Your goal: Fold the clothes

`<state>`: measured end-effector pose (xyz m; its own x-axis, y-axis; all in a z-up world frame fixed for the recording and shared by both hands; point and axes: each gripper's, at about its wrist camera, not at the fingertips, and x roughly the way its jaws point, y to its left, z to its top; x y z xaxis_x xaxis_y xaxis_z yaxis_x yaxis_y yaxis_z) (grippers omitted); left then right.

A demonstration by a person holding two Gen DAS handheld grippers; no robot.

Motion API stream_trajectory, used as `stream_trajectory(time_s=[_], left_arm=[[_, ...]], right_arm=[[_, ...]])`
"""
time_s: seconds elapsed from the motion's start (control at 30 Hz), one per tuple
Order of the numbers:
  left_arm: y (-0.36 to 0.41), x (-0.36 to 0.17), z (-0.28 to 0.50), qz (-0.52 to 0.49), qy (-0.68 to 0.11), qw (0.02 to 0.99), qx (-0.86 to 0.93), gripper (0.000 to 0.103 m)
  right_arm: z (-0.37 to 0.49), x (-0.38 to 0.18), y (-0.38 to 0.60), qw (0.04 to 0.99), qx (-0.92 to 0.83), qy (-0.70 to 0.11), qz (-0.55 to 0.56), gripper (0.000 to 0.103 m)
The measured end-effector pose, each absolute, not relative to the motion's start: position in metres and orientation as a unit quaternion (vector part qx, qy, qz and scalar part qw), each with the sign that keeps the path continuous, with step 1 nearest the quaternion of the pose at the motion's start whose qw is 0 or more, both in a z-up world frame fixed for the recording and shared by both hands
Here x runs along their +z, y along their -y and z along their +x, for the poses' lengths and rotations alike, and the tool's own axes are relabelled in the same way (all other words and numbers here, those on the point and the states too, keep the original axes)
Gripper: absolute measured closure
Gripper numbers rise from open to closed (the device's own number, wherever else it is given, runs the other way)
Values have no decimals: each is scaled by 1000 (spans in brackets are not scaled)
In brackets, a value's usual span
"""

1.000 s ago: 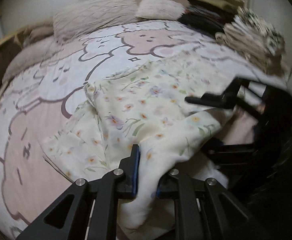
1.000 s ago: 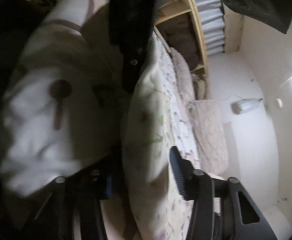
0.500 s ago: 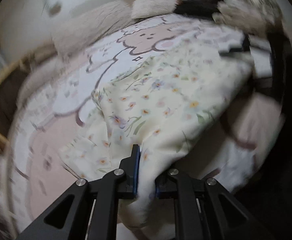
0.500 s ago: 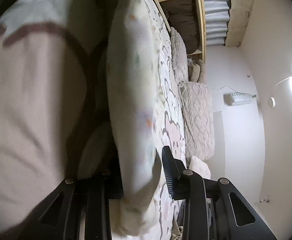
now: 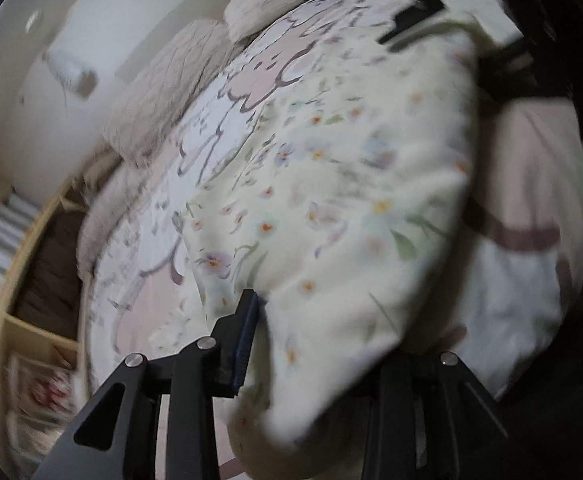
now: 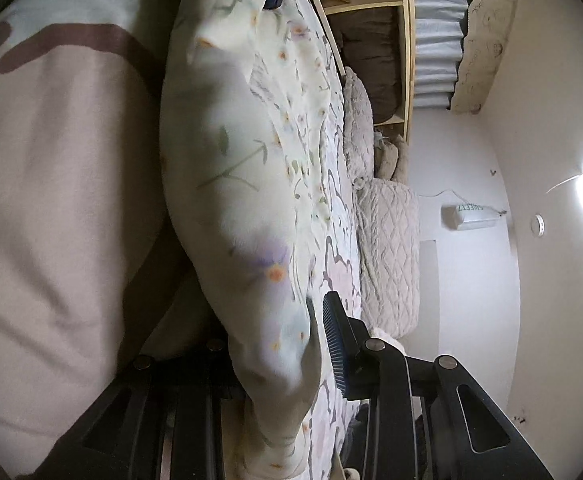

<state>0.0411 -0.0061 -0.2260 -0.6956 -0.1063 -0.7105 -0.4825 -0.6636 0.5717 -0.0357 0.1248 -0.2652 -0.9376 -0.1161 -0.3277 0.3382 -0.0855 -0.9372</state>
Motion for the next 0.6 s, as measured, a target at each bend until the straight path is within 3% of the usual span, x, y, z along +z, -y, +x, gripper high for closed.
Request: stream_trajectory(time_s=[0.17,0.33,0.47,0.6], left_arm=[[7,-226,28,-386,-372,116,836,73],[6,-227,29,-392,-367,117,836,80],[6,-221,30,-394,-353,120,840,93],[10,-191,13,-375,-348,123,851,95]], right_arm=[[-33,-268,-116,151,-735,-654,96,76],[-35,-267,-116,170,-732,-649,116,91],[-45,-255,-114,188,-738,-632,143,93],[-57,-233,-114,199,-739,-626,153,95]])
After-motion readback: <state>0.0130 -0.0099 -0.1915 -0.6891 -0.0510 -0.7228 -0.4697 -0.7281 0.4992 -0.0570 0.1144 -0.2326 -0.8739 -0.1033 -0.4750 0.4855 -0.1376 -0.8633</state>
